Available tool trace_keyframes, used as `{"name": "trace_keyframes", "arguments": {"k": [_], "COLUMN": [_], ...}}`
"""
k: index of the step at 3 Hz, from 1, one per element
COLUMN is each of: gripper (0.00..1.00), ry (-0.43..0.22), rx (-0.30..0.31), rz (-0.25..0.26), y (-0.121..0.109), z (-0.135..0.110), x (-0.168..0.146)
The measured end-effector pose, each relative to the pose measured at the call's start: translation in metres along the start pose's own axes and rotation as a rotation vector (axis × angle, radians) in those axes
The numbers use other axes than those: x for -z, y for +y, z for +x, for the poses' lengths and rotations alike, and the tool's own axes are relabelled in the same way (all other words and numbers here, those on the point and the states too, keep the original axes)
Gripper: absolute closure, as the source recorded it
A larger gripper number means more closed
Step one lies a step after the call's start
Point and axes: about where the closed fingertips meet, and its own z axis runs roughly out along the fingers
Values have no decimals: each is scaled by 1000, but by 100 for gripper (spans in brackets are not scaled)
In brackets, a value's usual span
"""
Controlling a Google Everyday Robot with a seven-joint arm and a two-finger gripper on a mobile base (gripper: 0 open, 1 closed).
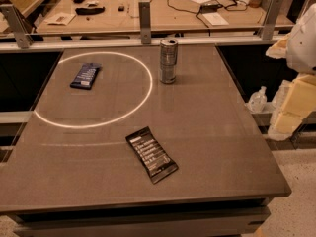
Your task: Move redbull can near rxbar chocolate
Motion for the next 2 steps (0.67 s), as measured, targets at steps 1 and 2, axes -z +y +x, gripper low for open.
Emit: {"name": "trace_keyframes", "arguments": {"k": [1,2], "gripper": [0,0], "ry": [0,-44], "rx": [0,-20], "rz": [0,-11], "y": [0,-1], "z": [0,0], "x": [0,1]}}
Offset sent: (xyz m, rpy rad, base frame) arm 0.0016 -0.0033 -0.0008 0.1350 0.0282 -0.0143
